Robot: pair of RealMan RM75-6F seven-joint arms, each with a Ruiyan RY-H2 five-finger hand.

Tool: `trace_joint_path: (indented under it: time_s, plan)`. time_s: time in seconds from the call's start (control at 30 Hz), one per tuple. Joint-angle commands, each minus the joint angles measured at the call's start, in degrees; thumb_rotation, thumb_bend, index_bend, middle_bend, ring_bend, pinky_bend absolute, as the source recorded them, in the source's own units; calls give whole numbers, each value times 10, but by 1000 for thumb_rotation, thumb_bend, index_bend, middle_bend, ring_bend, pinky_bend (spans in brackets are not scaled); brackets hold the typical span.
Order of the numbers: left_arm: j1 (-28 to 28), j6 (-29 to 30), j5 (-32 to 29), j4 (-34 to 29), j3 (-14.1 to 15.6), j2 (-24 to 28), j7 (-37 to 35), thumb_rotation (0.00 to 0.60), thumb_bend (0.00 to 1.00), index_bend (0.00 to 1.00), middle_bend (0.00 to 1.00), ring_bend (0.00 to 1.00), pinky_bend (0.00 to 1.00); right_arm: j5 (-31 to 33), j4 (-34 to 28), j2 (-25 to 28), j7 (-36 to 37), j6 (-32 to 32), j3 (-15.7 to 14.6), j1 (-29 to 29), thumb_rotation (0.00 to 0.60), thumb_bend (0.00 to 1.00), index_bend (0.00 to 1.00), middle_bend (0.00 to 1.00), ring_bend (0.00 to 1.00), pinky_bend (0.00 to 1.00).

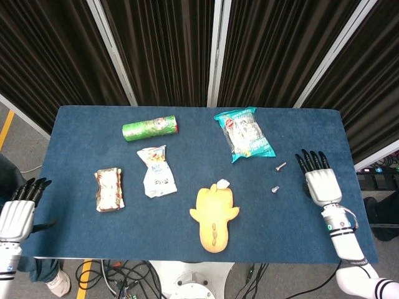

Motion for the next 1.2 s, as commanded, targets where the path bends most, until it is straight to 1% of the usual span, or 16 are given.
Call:
trace_joint_path:
  time_s: [0.03,0.17,0.27,0.57,0.87,1.0,1.2]
  plan:
    - [-1,0,0,-2,0,0,3,600,0,143,119,51,171,13,33,-7,7,-35,7,17,600,273,91,15,0,0]
    - [-1,0,0,-7,-1,2,9,600,0,143,119,51,171,22,89,-37,14,-86,12,48,600,288,128,29,0,0]
    - [1,1,-3,-9,0,5,10,600,0,143,119,51,171,23,133,-63,25,-112,14,66,600,292,149,35,0,0]
    - [0,-4,-5,-9,-1,7,10,600,0,143,119,51,171,20,222,-118,66,-144,14,93,600,298,231,35,0,0]
    - [-2,-10,-9,-9,-1,7,13,600,0,143,119,51,171,10,282,-151,104,-164,13,114,600,315,296,35,0,0]
    - [-2,-11,-11,-8,-1,6,13,600,0,143,119,51,171,6,298,-161,118,-169,12,120,600,319,312,35,0,0]
    - [-2,-14,-12,-7,0,5,10,600,0,143,119,51,171,1,316,-172,130,-175,8,125,600,337,362,36,0,0]
